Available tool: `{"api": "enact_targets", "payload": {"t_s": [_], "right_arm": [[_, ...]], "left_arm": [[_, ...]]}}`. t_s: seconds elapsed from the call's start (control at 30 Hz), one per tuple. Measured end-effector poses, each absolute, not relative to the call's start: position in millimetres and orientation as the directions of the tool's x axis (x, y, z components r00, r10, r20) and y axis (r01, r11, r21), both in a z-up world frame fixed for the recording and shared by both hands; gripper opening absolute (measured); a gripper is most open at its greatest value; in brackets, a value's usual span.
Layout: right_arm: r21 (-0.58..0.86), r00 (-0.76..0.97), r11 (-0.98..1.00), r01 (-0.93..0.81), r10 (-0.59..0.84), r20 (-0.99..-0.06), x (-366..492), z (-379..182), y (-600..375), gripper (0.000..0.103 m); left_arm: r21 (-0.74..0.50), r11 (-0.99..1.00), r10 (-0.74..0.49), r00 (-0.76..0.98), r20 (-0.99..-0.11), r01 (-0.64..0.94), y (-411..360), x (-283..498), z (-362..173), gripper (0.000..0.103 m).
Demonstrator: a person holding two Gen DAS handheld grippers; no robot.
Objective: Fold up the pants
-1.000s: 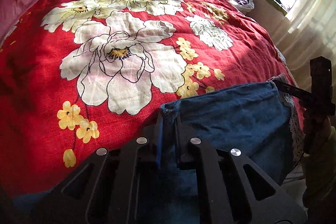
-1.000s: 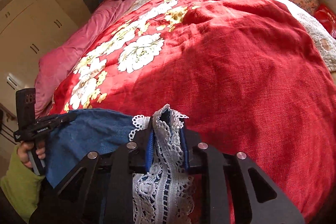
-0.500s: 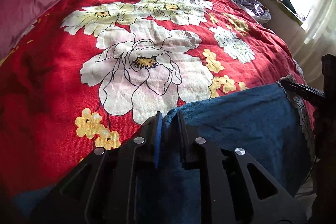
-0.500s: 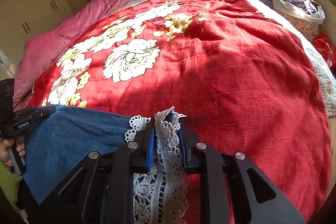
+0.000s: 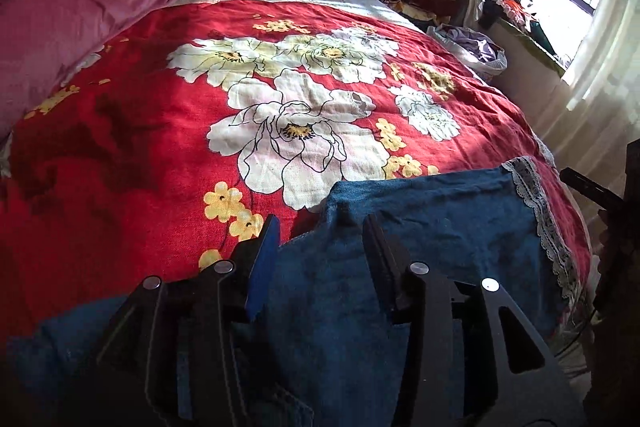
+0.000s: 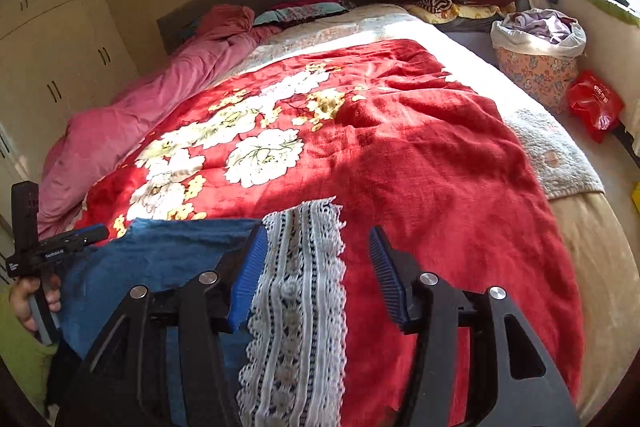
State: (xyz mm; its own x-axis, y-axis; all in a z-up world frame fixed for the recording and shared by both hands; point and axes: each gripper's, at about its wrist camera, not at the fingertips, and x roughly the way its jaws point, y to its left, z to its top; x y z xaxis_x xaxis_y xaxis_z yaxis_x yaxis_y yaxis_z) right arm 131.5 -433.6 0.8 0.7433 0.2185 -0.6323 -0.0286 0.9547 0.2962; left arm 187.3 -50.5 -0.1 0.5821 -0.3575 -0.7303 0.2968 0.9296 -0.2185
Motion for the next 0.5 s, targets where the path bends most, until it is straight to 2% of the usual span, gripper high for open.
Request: {"api": "enact_targets", "payload": {"t_s": [0.13, 0.17, 0.4, 0.5], "right_arm": [[0.241, 0.748, 0.970, -0.028, 0.180, -0.638, 88.2, 0.9, -418.5, 0.051], [0.222, 0.748, 0.975, -0.032, 0.170, -0.641, 79.0, -0.2, -412.6, 0.051], [0.093, 0.699, 0.982, -0.164, 0.182, -0.691, 44.2, -14.5, -343.5, 0.051], [0.017, 0.675, 0.977, -0.214, 0.160, -0.721, 41.7, -23.6, -319.4, 0.051]], "left_arm": [[-0.189, 0.929, -0.352, 0.603, -0.715, 0.319, -52.8, 153.2, 5.3, 0.045], [-0.170, 0.931, -0.341, 0.600, -0.724, 0.323, -55.9, 145.3, 3.5, 0.048], [-0.038, 0.920, -0.275, 0.572, -0.773, 0.391, -82.4, 90.2, -20.4, 0.050], [-0.009, 0.930, -0.225, 0.547, -0.807, 0.369, -82.0, 83.2, -30.8, 0.057]]}}
